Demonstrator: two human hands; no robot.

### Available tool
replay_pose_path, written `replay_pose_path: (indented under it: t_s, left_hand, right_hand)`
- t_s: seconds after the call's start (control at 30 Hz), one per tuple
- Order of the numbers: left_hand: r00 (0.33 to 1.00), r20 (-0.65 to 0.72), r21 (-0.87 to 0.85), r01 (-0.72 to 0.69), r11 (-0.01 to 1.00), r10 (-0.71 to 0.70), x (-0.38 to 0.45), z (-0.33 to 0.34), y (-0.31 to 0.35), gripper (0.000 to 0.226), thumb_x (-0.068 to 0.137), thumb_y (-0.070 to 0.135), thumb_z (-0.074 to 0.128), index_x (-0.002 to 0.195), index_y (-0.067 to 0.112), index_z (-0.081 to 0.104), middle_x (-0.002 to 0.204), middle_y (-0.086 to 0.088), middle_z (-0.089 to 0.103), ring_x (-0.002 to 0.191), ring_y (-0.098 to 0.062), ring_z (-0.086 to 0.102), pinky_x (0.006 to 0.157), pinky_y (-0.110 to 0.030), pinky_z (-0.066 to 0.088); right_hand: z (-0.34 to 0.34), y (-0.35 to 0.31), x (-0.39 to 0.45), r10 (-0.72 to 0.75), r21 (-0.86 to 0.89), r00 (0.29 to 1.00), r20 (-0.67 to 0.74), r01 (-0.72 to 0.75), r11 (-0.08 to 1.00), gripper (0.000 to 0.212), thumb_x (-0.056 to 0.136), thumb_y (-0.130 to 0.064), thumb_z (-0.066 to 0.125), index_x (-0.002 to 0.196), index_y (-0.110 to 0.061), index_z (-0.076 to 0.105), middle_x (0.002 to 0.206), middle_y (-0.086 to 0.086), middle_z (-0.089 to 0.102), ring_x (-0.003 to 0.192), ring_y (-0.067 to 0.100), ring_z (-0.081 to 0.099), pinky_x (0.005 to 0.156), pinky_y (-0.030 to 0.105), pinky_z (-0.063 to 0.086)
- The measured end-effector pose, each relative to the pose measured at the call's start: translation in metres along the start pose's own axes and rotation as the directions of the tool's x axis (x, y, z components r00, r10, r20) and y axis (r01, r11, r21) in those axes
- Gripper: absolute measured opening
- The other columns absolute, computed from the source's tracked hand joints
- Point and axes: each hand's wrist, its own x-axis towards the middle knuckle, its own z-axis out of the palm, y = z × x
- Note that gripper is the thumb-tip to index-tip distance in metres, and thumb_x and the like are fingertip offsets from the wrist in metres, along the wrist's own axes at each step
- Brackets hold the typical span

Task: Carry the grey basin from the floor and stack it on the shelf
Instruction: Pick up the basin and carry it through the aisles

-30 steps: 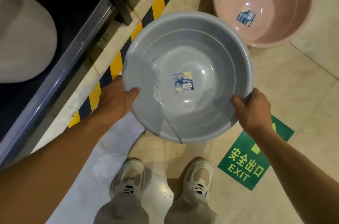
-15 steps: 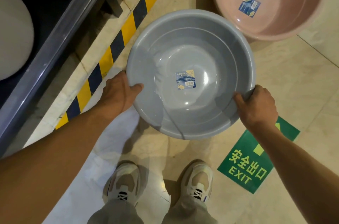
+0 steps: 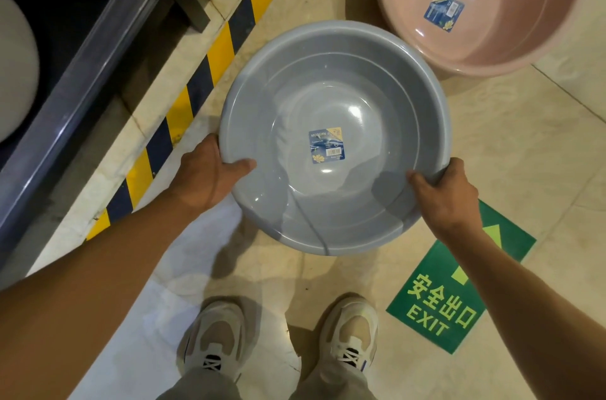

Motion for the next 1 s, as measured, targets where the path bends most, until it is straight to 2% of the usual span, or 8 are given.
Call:
replay_pose_path:
  t_s: [0.07, 0.1, 0.23, 0.4, 0.57, 0.77, 0.87, 1.0]
  left_hand:
    - [1.0, -0.016, 0.024, -0.011, 1.0, 0.012, -0.003, -0.002, 0.001, 0.046, 0.085, 0.036, 0.079, 0.12, 0.022, 0.052, 0.099, 0.007, 0.058, 0.085, -0.014, 0.059, 0.061, -0.021, 0.051]
    - [1.0, -0.022, 0.024, -0.001, 1.0, 0.002, -0.005, -0.004, 0.002, 0.044, 0.086, 0.037, 0.079, 0.116, 0.024, 0.05, 0.094, 0.01, 0.056, 0.083, -0.014, 0.059, 0.06, -0.02, 0.049]
    - [0.995, -0.007, -0.069, 0.095, 0.993, -0.096, -0.004, -0.005, 0.01, 0.04, 0.087, 0.031, 0.079, 0.112, 0.02, 0.051, 0.092, 0.007, 0.057, 0.096, -0.026, 0.062, 0.08, -0.045, 0.061]
    - [0.989, -0.041, -0.098, 0.139, 0.985, -0.143, 0.007, 0.007, 0.011, 0.043, 0.089, 0.027, 0.077, 0.126, 0.017, 0.059, 0.115, -0.011, 0.065, 0.101, -0.032, 0.064, 0.071, -0.04, 0.059]
    - [0.982, -0.127, -0.021, 0.138, 0.99, -0.139, 0.007, 0.01, 0.012, 0.042, 0.092, 0.019, 0.072, 0.13, 0.005, 0.06, 0.12, -0.019, 0.066, 0.105, -0.041, 0.063, 0.088, -0.054, 0.057]
    - [0.986, -0.164, 0.065, 0.044, 0.997, -0.033, -0.026, -0.012, 0.044, 0.033, 0.091, 0.015, 0.074, 0.119, -0.001, 0.066, 0.113, -0.019, 0.069, 0.094, -0.035, 0.061, 0.074, -0.039, 0.047]
    - [0.983, -0.183, 0.098, 0.009, 0.995, 0.01, -0.047, -0.035, 0.077, 0.03, 0.089, 0.014, 0.076, 0.115, 0.0, 0.069, 0.101, -0.013, 0.067, 0.086, -0.027, 0.055, 0.068, -0.032, 0.039]
    - [0.989, -0.145, 0.096, -0.029, 0.995, 0.042, -0.076, -0.069, 0.128, 0.021, 0.09, 0.02, 0.076, 0.106, 0.007, 0.069, 0.095, -0.011, 0.071, 0.086, -0.031, 0.063, 0.067, -0.032, 0.043]
  right_hand:
    - [-0.003, 0.0, -0.002, 0.008, 0.022, 1.0, 0.014, -0.009, 1.0, 0.053, 0.091, -0.044, 0.061, 0.126, -0.007, 0.046, 0.115, 0.019, 0.064, 0.096, 0.041, 0.06, 0.084, 0.056, 0.053]
    - [-0.004, 0.0, -0.002, 0.015, 0.035, 1.0, 0.022, -0.016, 0.999, 0.053, 0.091, -0.044, 0.061, 0.127, -0.007, 0.046, 0.116, 0.019, 0.064, 0.093, 0.039, 0.059, 0.083, 0.052, 0.053]
    - [-0.008, 0.003, -0.001, 0.065, 0.144, 0.995, 0.07, -0.074, 0.987, 0.053, 0.09, -0.038, 0.065, 0.131, -0.009, 0.048, 0.119, 0.018, 0.066, 0.09, 0.032, 0.058, 0.079, 0.042, 0.05]
    - [-0.002, 0.006, 0.011, 0.091, 0.119, 0.988, 0.128, -0.106, 0.987, 0.047, 0.089, -0.036, 0.067, 0.125, -0.009, 0.055, 0.108, 0.013, 0.063, 0.083, 0.029, 0.054, 0.063, 0.031, 0.04]
    - [-0.005, 0.006, 0.018, 0.117, 0.031, 0.979, 0.169, -0.124, 0.992, 0.042, 0.086, -0.031, 0.066, 0.118, -0.008, 0.055, 0.103, 0.012, 0.06, 0.088, 0.033, 0.057, 0.074, 0.039, 0.048]
    - [-0.043, -0.004, -0.009, 0.097, -0.061, 0.985, 0.14, -0.09, 0.994, 0.029, 0.088, -0.038, 0.06, 0.102, -0.016, 0.047, 0.095, 0.006, 0.056, 0.082, 0.03, 0.052, 0.068, 0.036, 0.039]
    - [-0.077, -0.013, -0.026, 0.057, -0.021, 0.99, 0.125, -0.055, 0.998, 0.03, 0.09, -0.04, 0.06, 0.102, -0.016, 0.047, 0.094, 0.007, 0.056, 0.084, 0.031, 0.056, 0.072, 0.04, 0.049]
    - [-0.137, -0.028, -0.048, 0.007, 0.035, 0.997, 0.071, -0.009, 0.999, 0.031, 0.09, -0.042, 0.059, 0.103, -0.016, 0.05, 0.094, 0.006, 0.06, 0.085, 0.031, 0.06, 0.077, 0.048, 0.056]
